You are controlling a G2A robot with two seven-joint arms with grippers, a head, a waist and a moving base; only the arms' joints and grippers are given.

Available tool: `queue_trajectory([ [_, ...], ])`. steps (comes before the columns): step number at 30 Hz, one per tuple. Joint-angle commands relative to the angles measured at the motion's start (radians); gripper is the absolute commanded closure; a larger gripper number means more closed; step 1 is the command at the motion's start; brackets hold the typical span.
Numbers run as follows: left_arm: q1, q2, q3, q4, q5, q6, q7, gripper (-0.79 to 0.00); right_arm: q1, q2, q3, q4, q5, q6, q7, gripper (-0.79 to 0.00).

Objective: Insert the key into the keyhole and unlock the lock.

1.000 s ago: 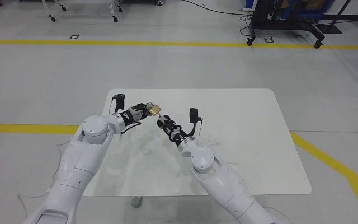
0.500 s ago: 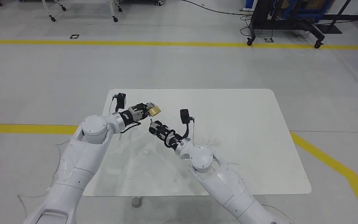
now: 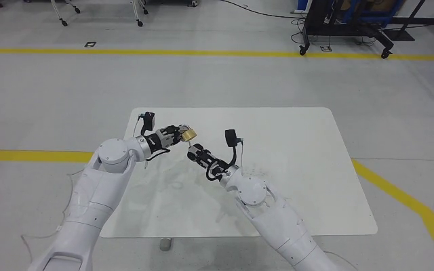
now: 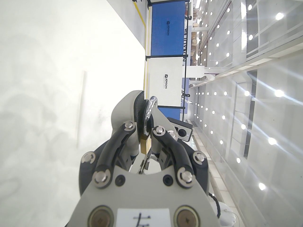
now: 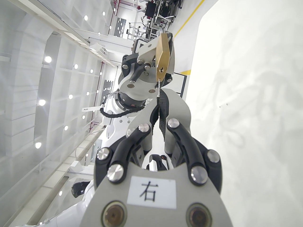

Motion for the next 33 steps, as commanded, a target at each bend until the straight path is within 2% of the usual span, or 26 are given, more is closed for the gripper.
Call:
queue_trajectory([
  [1,-0.001,0.000,0.000,0.002,-0.002,0.000,-0.003,0.000,-0.001,0.000,0.004,-0.003,0.002,0.005,-0.002,0.000],
  [33,-0.011,-0.004,0.011,0.014,0.009,-0.009,-0.042,0.000,0.024,-0.005,0.024,0.042,0.068,0.004,0.013,0.000],
])
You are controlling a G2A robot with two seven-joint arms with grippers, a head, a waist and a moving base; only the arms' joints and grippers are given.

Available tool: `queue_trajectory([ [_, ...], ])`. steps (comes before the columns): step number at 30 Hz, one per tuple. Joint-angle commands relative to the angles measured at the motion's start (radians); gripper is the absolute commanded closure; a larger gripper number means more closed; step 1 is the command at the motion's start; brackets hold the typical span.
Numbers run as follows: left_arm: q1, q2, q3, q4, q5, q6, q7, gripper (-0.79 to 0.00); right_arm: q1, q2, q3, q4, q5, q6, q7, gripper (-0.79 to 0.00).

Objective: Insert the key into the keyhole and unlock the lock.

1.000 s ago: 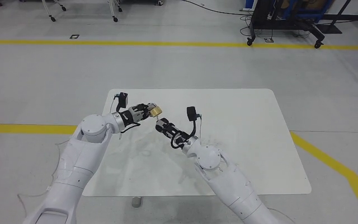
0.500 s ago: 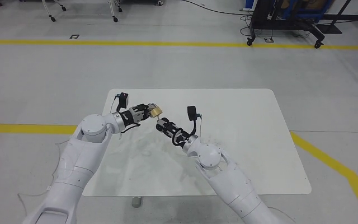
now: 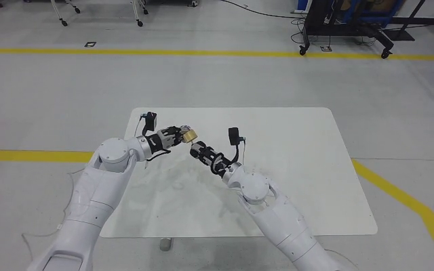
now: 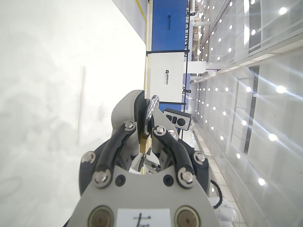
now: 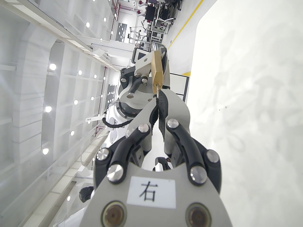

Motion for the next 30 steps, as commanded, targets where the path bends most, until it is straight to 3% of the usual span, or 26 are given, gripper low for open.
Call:
queue_trajectory([
  [1,-0.001,0.000,0.001,0.001,0.001,-0.001,-0.002,0.000,0.000,0.000,0.004,-0.001,0.004,0.000,-0.002,0.000],
  [15,-0.002,-0.004,0.011,0.005,-0.007,0.011,-0.018,0.000,0.001,-0.003,0.014,0.001,0.032,0.018,-0.026,0.000],
  [17,-0.002,-0.004,0.011,0.006,-0.011,0.019,-0.012,0.000,0.001,-0.004,0.014,0.001,0.034,0.017,-0.031,-0.194],
  [18,-0.002,-0.004,0.009,0.008,-0.014,0.021,-0.008,0.000,0.001,-0.004,0.015,0.000,0.036,0.017,-0.034,-0.474],
  [19,-0.002,-0.005,0.007,0.009,-0.019,0.023,-0.004,0.000,0.000,-0.004,0.015,-0.001,0.037,0.016,-0.037,-0.646],
  [21,-0.001,-0.005,0.001,0.012,-0.033,0.030,0.007,0.000,-0.003,-0.004,0.017,-0.003,0.038,0.014,-0.040,-0.754],
  [25,0.003,-0.006,-0.008,0.014,-0.059,0.047,0.024,0.000,-0.013,-0.003,0.023,-0.012,0.040,0.015,-0.041,-0.751],
  [26,0.004,-0.007,-0.009,0.014,-0.065,0.052,0.023,0.000,-0.016,-0.002,0.024,-0.016,0.040,0.015,-0.040,-0.717],
  [28,0.006,-0.007,-0.012,0.014,-0.078,0.061,0.021,0.000,-0.025,-0.001,0.032,-0.028,0.048,0.006,-0.040,-0.625],
  [30,0.009,-0.008,-0.014,0.016,-0.101,0.078,0.015,0.000,-0.039,0.002,0.045,-0.051,0.069,-0.017,-0.031,-0.422],
])
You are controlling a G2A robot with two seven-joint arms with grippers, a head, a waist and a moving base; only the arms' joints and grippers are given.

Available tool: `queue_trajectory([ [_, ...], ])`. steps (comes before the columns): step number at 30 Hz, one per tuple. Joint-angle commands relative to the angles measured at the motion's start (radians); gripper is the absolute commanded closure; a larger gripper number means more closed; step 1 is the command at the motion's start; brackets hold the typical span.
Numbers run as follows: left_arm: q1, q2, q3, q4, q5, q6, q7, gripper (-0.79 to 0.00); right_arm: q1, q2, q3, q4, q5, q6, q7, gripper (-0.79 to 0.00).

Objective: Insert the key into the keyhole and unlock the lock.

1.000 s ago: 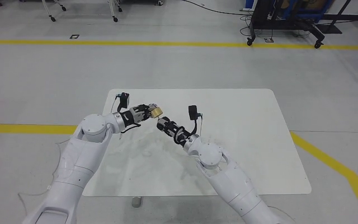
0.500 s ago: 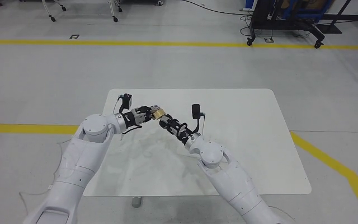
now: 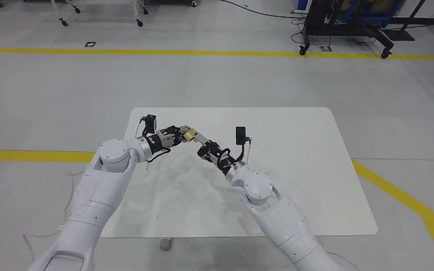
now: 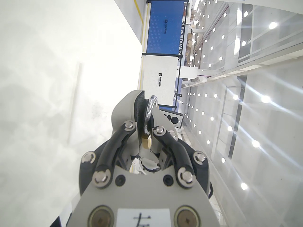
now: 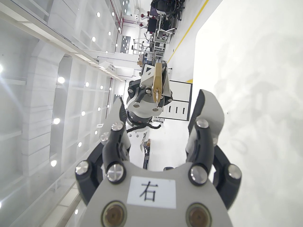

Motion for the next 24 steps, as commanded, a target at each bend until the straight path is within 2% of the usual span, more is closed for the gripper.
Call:
queue_trajectory([
  [1,0.003,-0.002,-0.004,0.005,-0.038,0.024,-0.012,0.000,-0.016,0.004,0.015,-0.028,0.018,-0.022,0.013,-0.363],
  [5,0.002,-0.006,-0.015,0.024,-0.116,0.089,-0.019,0.000,-0.065,0.015,0.049,-0.124,0.013,-0.063,0.027,-0.212],
  [8,0.001,-0.008,-0.022,0.034,-0.159,0.111,-0.022,0.000,-0.102,0.022,0.074,-0.201,-0.008,-0.101,0.016,0.000],
  [12,0.001,-0.014,-0.028,0.050,-0.237,0.148,-0.051,0.000,-0.121,0.028,0.083,-0.252,-0.029,-0.118,0.024,0.000],
  [18,-0.011,-0.025,-0.023,0.091,-0.388,0.247,-0.153,0.000,-0.090,0.024,0.040,-0.209,-0.067,-0.180,0.028,0.000],
  [24,-0.032,-0.027,-0.004,0.114,-0.367,0.247,-0.176,0.000,-0.057,0.017,0.000,-0.155,-0.121,-0.192,0.000,0.000],
])
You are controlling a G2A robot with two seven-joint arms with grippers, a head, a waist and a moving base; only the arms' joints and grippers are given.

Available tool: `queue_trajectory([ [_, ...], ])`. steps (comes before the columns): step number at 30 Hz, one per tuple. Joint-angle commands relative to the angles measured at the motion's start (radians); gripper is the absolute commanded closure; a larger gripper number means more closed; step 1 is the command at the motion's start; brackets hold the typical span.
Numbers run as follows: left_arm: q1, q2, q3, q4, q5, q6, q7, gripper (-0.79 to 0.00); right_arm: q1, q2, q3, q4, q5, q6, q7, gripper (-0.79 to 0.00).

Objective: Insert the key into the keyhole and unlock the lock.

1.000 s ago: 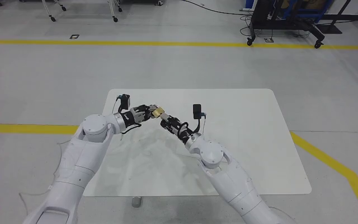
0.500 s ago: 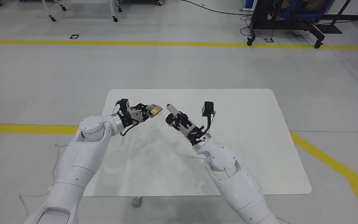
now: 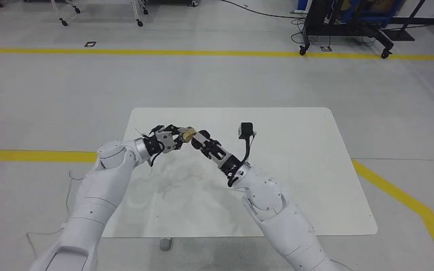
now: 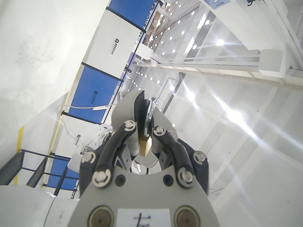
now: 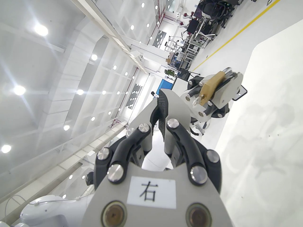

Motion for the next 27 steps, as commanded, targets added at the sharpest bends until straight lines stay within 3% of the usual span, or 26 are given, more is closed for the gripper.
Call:
queue_trajectory([
  [1,-0.001,-0.001,0.004,0.005,-0.008,-0.001,-0.010,0.000,0.006,-0.001,-0.011,0.007,-0.032,0.004,-0.018,0.000],
  [7,-0.007,-0.004,0.011,0.014,-0.015,-0.011,-0.025,0.000,0.033,-0.008,-0.037,0.061,-0.117,0.039,-0.094,0.000],
  [15,-0.013,-0.003,0.003,0.018,-0.009,-0.068,-0.015,0.000,0.035,-0.013,-0.039,0.070,-0.094,0.005,-0.119,0.000],
  [17,-0.010,-0.002,-0.004,0.012,-0.001,-0.105,-0.001,0.000,0.018,-0.011,-0.027,0.052,-0.049,-0.006,-0.091,-0.194],
  [19,-0.005,-0.002,-0.007,0.007,-0.008,-0.122,-0.006,0.000,0.005,-0.008,-0.013,0.044,0.043,0.002,-0.025,-0.243],
  [23,-0.002,-0.002,-0.014,0.001,-0.015,-0.142,-0.011,0.000,0.013,-0.003,0.022,0.073,0.245,0.053,0.144,-0.252],
  [27,0.000,-0.002,-0.011,-0.006,-0.006,-0.153,-0.025,0.000,0.034,-0.002,0.031,0.115,0.323,0.070,0.214,-0.265],
])
